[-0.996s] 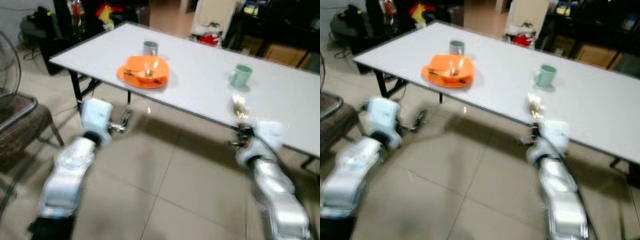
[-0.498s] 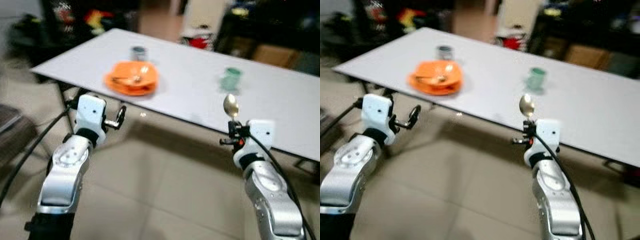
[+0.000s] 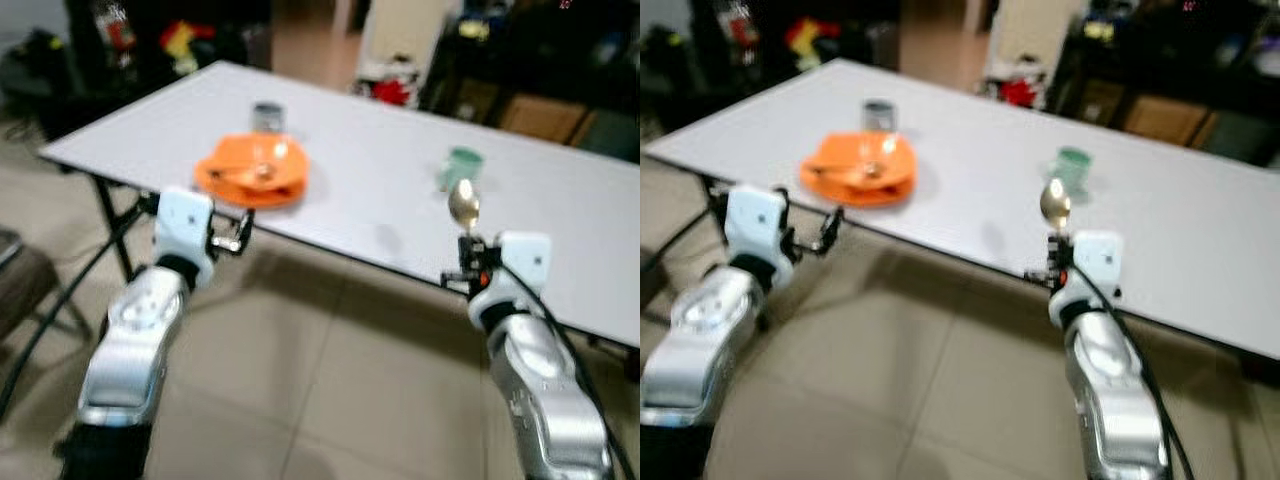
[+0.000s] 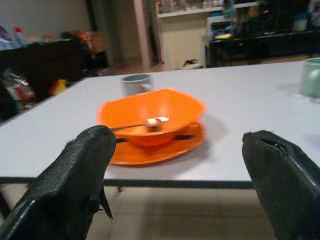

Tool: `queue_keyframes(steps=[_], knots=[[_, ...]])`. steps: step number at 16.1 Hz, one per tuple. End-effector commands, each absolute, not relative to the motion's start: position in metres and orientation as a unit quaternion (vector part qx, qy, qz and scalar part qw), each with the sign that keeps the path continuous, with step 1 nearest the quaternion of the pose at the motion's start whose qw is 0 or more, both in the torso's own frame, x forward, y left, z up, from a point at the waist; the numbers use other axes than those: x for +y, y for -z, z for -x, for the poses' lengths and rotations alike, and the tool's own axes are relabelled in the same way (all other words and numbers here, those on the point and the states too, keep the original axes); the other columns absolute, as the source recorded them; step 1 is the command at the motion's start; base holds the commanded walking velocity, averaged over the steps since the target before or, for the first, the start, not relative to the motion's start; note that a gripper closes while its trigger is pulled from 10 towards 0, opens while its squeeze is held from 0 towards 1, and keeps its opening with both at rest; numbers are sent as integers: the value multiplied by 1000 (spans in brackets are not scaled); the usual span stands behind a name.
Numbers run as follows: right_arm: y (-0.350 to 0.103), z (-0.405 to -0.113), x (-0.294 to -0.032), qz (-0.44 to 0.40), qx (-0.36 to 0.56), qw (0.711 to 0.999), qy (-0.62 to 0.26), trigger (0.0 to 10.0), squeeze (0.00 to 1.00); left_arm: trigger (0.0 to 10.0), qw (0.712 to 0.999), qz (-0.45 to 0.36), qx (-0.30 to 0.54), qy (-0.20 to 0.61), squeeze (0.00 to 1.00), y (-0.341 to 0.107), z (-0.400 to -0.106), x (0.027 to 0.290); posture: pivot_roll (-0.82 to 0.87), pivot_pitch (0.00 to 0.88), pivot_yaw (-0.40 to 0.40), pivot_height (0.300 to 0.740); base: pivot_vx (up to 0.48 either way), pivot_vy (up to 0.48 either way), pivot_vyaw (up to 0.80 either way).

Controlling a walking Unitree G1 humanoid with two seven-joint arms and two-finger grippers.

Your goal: Setting the table

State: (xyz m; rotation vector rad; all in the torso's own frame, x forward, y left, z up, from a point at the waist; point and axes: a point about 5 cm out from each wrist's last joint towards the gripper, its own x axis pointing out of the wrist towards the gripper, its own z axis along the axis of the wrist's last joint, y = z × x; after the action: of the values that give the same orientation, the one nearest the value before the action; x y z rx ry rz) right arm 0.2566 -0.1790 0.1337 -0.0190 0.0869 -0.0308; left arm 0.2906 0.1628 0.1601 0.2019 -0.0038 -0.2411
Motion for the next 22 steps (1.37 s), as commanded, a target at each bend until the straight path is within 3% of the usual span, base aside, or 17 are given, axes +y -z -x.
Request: queue_keyframes(steps=[1, 4, 7, 22], knots=[[-137, -257, -182, 8, 38, 999, 22, 10000, 0, 10000, 986, -108, -10, 124, 0, -165, -292, 163, 81, 0, -69, 740, 326, 0, 0], [-136, -257, -182, 5, 41, 999, 24, 10000, 0, 10000, 986, -111, -9, 127, 0, -164, -293, 162, 79, 0, -68, 740, 325, 0, 0], [-134, -257, -181, -1, 51, 998, 25, 10000, 0, 10000, 985, -113, -8, 133, 0, -164, -293, 161, 78, 0, -62, 740, 324, 0, -800], [-126, -260, -175, -3, 87, 996, 11, 10000, 0, 10000, 983, -118, -11, 143, 0, -165, -293, 160, 87, 0, -66, 740, 303, 0, 0]])
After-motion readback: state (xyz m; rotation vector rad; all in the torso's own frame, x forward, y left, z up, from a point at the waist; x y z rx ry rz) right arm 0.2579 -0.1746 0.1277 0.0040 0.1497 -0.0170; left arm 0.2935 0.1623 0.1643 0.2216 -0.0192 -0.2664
